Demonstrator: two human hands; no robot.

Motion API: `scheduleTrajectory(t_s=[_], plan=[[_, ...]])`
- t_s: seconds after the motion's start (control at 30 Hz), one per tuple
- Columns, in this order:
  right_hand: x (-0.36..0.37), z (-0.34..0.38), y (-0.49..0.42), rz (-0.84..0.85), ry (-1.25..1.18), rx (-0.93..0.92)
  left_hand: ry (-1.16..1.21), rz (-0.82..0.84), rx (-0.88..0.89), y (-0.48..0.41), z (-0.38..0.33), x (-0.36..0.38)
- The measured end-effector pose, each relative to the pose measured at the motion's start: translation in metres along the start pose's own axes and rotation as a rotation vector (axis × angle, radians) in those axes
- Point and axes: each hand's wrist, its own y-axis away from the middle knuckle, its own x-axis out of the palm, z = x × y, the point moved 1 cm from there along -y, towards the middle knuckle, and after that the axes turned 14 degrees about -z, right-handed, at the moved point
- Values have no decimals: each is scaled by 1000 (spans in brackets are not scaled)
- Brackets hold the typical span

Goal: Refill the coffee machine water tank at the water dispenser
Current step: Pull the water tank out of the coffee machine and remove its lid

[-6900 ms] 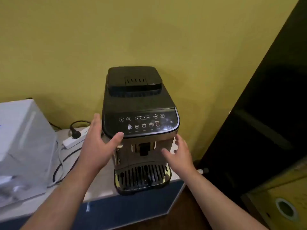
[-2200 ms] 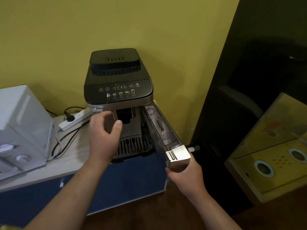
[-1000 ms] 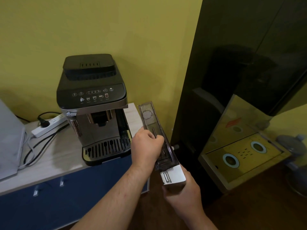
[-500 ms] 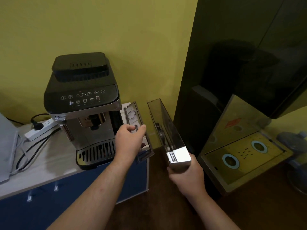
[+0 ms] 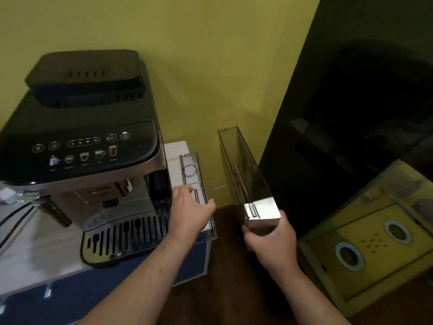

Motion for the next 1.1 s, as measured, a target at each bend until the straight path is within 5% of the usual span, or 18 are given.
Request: scheduleTrajectory(t_s=[0.5, 1.1], plan=[[14, -44, -75, 92, 71, 50, -305, -32, -80, -69, 48, 94], [12, -55, -95, 173, 136, 83, -526, 15, -51, -86, 46, 97]])
